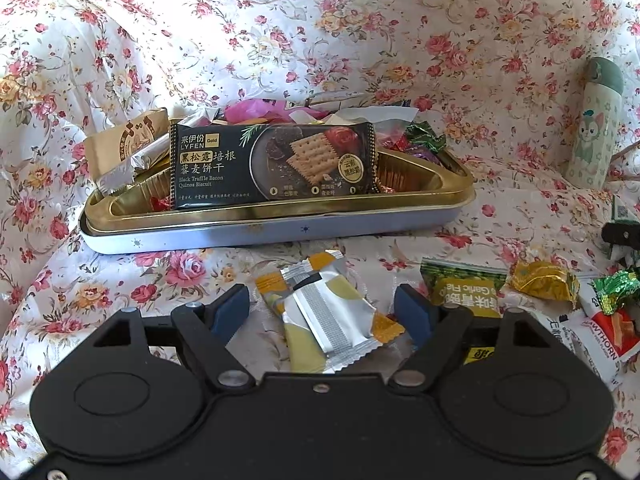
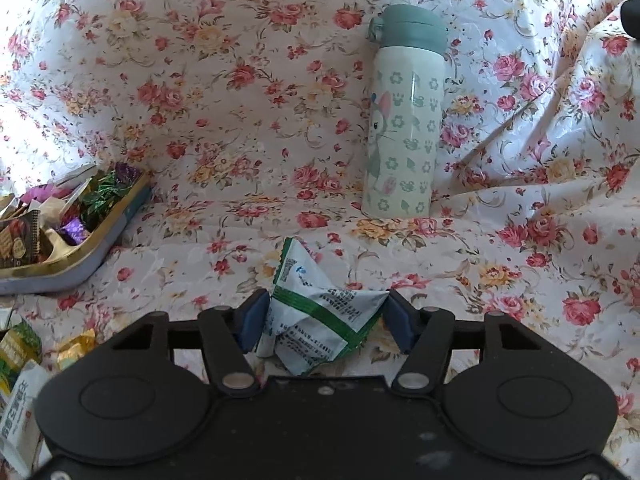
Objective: Organize snacks
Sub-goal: 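Grasp the silver-yellow packet with the left tool while the right tool grasps the green-white packet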
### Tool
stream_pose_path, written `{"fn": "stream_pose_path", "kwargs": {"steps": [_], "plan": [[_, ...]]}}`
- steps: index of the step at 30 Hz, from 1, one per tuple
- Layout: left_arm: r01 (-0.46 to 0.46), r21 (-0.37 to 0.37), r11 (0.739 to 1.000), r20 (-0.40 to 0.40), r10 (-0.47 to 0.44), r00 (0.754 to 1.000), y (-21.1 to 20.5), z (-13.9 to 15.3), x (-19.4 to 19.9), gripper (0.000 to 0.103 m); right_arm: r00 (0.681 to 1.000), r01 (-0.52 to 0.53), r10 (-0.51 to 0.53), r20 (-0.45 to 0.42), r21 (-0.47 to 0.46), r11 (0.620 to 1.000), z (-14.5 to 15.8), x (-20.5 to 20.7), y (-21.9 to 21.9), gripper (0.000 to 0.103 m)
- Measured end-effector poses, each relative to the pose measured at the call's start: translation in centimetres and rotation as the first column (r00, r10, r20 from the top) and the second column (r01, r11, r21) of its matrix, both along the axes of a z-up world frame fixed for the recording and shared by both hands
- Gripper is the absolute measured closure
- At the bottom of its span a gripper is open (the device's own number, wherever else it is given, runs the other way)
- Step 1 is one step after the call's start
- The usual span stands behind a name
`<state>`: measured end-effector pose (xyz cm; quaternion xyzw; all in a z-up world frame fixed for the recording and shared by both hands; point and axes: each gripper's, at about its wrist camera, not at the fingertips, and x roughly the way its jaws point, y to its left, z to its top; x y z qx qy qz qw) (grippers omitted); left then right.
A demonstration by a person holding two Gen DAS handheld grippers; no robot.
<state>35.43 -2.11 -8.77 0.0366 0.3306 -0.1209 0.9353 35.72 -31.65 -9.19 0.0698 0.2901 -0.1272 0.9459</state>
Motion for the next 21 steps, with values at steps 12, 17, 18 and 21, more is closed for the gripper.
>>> {"fn": "stream_pose_path", "kwargs": {"steps": [12, 17, 18, 21], "plan": [[-0.002, -0.002, 1.0, 0.0, 0.002, 1.0, 0.0, 0.0, 0.0, 0.023, 1.0, 0.003, -0.003, 0.015, -0.008, 1.0, -0.1, -2.7, 0.4, 0.038], [-0.018, -0.02, 1.0, 0.006, 0.019, 1.0, 0.2, 0.0, -0.2, 0.031, 1.0, 0.012, -0.012, -0.011, -0.036, 0.999, -0.2, -2.3, 0.7, 0.039], [-0.022, -0.028, 0.999, 0.007, 0.023, 1.0, 0.3, 0.1, -0.2, 0.032, 1.0, 0.011, -0.012, -0.019, -0.048, 0.999, -0.3, -2.1, 0.9, 0.039], [-0.039, -0.047, 0.998, 0.011, 0.039, 0.999, 0.7, 0.1, -0.2, 0.038, 0.999, 0.008, -0.011, -0.034, -0.065, 0.998, -0.4, -1.9, 1.1, 0.039]]}}
